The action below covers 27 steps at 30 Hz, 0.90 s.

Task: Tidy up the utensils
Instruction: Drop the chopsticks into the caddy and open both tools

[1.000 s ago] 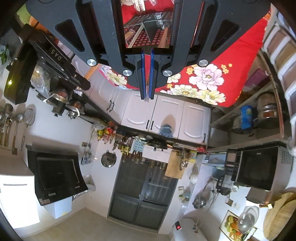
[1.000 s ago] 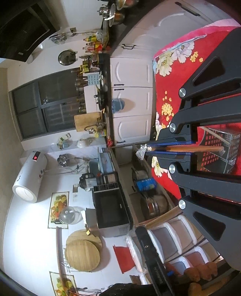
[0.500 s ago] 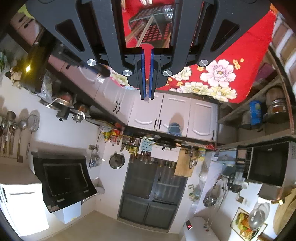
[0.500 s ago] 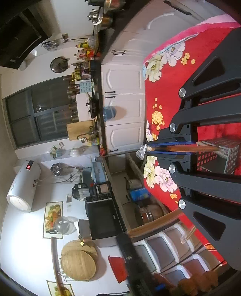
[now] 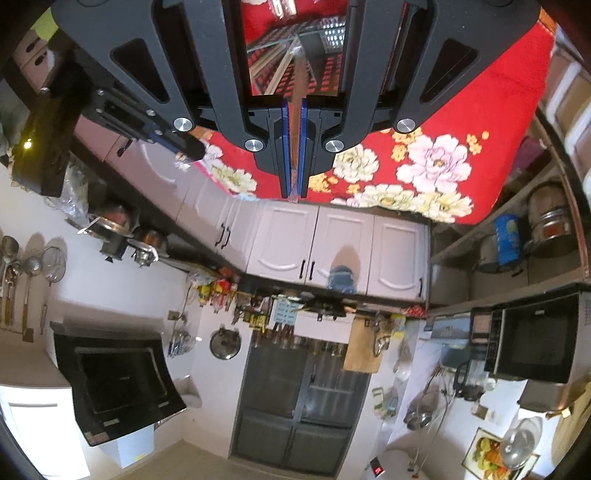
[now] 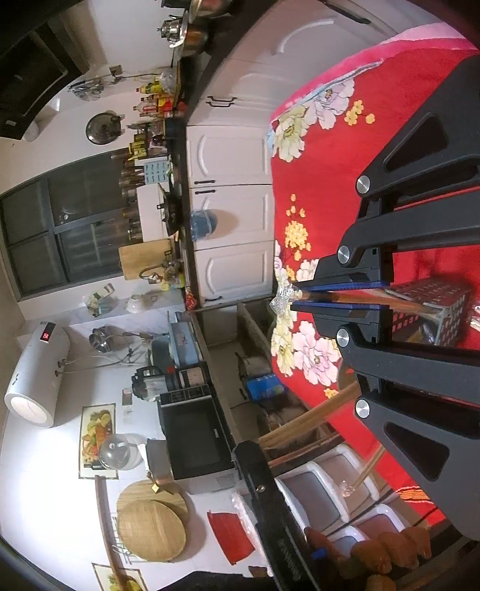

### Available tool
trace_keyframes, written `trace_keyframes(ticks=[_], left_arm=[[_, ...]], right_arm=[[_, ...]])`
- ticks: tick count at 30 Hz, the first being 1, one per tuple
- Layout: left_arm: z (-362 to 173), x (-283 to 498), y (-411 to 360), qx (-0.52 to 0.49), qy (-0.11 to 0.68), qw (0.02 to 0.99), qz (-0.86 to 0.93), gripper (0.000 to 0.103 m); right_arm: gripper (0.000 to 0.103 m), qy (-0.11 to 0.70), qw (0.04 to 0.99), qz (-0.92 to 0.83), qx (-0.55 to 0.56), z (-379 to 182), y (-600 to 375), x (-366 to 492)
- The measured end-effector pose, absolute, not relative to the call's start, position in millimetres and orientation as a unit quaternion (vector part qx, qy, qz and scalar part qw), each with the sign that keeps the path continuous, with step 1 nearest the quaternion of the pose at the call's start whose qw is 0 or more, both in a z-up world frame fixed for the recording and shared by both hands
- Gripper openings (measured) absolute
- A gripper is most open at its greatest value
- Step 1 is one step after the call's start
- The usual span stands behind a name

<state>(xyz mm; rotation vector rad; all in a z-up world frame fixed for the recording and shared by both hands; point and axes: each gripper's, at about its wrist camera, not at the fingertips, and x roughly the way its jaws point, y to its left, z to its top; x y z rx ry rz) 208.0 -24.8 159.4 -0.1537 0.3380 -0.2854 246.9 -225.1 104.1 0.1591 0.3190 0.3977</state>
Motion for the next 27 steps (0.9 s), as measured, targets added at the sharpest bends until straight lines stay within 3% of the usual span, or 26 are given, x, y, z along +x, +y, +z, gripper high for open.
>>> trace_keyframes(ticks=[12, 17, 21, 27], left_arm=[[135.4, 207.8, -6.5, -0.084, 0.201, 0.968, -0.125, 0.0], [126.2, 204.8, -2.8, -0.088, 0.214, 0.965, -0.123, 0.0], [121.5, 199.7, -0.4, -0.09, 0.227, 0.962, -0.127, 0.0], [119.1, 191.0, 3.2, -0.087, 0.234, 0.96, -0.124, 0.014]], right_arm=[[0.006, 0.2, 0.953, 0.211, 0.08, 82.8, -223.1, 241.8], [0.019, 0.214, 0.95, 0.212, 0.084, 77.9, -225.2, 237.6], [0.021, 0.22, 0.948, 0.213, 0.088, 75.2, -228.6, 233.2], [0.03, 0.225, 0.947, 0.21, 0.088, 72.9, -231.7, 226.2]])
